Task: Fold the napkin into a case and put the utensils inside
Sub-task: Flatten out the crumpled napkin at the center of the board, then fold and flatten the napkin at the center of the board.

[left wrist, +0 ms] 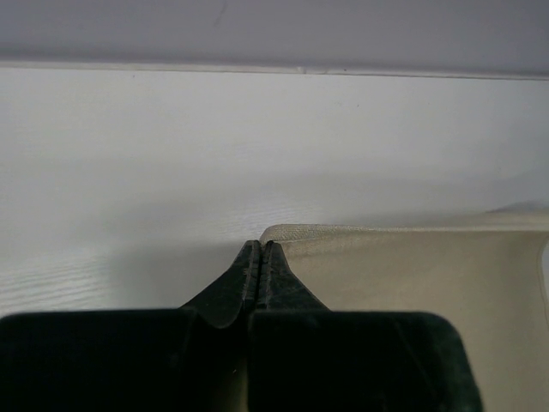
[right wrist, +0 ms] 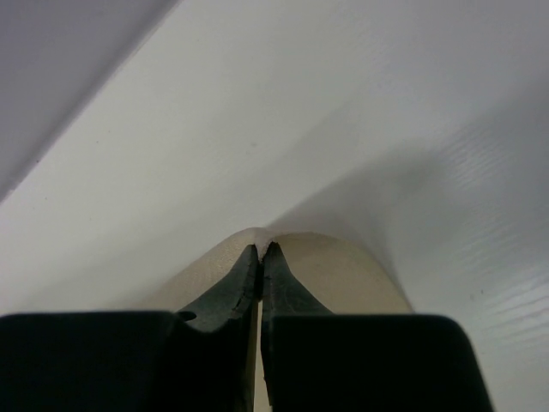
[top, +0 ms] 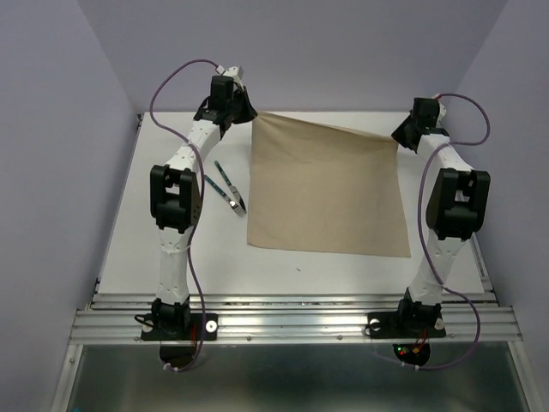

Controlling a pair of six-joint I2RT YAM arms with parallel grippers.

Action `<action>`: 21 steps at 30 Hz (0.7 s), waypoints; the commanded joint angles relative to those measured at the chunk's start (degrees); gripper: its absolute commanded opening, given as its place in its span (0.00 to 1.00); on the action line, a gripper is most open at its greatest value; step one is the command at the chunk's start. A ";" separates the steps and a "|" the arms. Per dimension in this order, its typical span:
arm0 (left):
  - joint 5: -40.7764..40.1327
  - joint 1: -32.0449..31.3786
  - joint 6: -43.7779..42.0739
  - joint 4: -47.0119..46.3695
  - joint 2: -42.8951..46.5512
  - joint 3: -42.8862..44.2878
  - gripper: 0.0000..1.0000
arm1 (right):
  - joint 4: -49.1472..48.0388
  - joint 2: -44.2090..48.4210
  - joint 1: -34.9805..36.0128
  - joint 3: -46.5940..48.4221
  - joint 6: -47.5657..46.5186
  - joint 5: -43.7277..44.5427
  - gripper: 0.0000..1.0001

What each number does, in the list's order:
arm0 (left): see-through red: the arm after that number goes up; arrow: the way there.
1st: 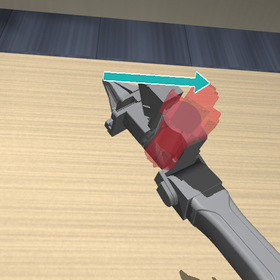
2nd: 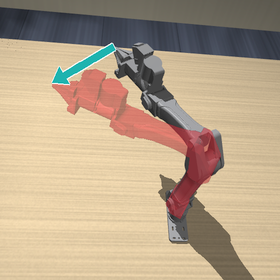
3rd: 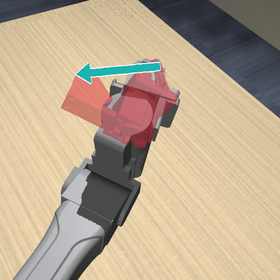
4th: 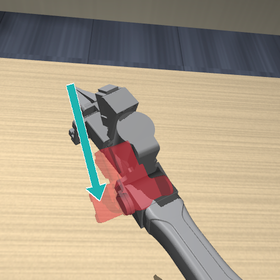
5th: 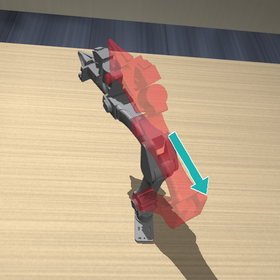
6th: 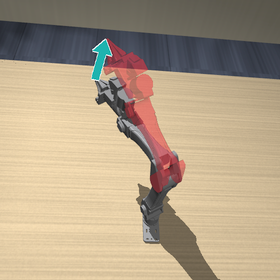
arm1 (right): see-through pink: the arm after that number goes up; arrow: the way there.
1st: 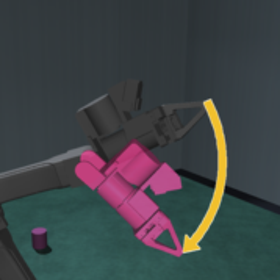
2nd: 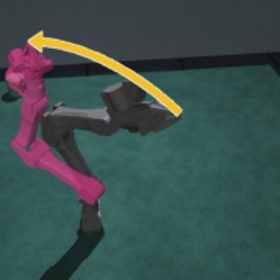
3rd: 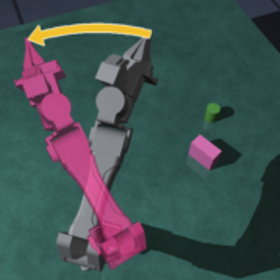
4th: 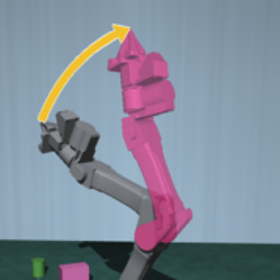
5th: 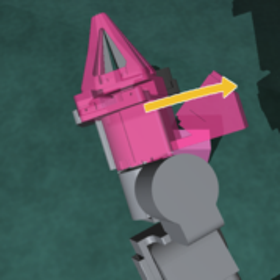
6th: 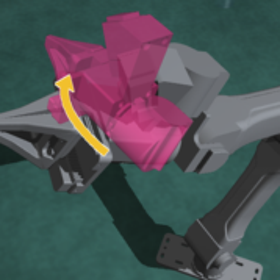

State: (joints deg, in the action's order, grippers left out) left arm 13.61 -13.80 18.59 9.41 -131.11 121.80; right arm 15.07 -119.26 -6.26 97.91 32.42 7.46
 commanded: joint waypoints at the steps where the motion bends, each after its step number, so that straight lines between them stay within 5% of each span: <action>1: -1.04 2.03 -0.66 -1.76 7.61 -4.36 0.00 | -1.27 6.84 -1.21 -5.08 0.35 2.38 0.01; 13: 1.51 0.80 -0.14 -4.31 29.85 -36.53 0.00 | 2.94 33.27 -1.21 -34.51 2.55 2.29 0.01; 21: -0.60 -5.35 1.97 -4.84 43.20 -54.46 0.00 | 10.94 46.92 -1.21 -42.18 1.41 0.71 0.01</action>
State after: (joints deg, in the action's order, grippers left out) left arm 15.86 -16.64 19.53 6.11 -94.02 73.25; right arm 21.56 -77.01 -6.59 57.67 34.94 6.22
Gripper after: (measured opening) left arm 0.033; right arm 0.035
